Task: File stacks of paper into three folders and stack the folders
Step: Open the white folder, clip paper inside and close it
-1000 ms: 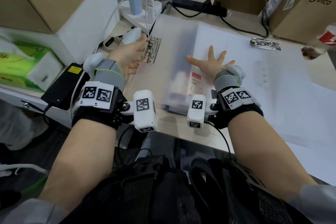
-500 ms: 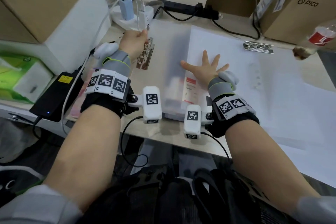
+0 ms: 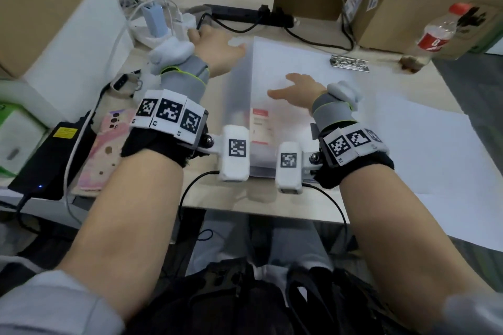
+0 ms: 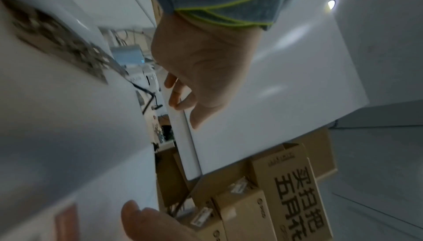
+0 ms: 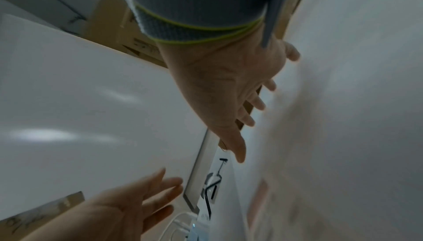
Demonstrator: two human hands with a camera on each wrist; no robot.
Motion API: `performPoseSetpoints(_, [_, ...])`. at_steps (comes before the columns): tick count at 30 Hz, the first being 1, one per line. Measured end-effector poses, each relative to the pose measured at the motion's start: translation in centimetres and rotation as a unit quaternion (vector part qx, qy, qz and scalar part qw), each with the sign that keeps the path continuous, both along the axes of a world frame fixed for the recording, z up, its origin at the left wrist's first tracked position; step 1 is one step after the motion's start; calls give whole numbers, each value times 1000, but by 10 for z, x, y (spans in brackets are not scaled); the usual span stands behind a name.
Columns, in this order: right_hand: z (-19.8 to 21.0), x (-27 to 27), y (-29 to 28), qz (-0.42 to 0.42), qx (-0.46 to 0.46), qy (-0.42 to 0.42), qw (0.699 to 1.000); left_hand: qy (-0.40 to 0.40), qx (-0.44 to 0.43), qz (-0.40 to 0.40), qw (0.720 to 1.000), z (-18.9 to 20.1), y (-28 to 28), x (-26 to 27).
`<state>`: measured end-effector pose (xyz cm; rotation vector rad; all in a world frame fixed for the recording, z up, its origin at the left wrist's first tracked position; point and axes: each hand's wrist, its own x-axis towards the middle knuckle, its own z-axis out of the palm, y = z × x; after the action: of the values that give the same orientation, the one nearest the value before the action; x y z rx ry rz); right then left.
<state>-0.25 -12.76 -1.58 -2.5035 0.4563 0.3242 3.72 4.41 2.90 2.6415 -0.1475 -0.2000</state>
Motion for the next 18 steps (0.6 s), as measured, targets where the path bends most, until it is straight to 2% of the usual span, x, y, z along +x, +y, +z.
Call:
performPoseSetpoints(2, [6,-2,-17,-18,27,-34,999,24,-45,-63,997,4,-17,-1])
performPoseSetpoints(4, [9,-6,-37,-46,66,-55,995,48,-52,-106,992,7,-36,-2])
performPoseSetpoints(8, [8,-11,-76,-82,120,-72,987,89,-25,-127,988,4,-79,9])
performPoseSetpoints(13, [-1,-9,-111,-61,30,-109,992,105,-57,-122,985,-11,-136,20])
performPoseSetpoints(18, [-18,-5,-131,-25,-39,-55,997,81,-106,-75,988,-33,-181,36])
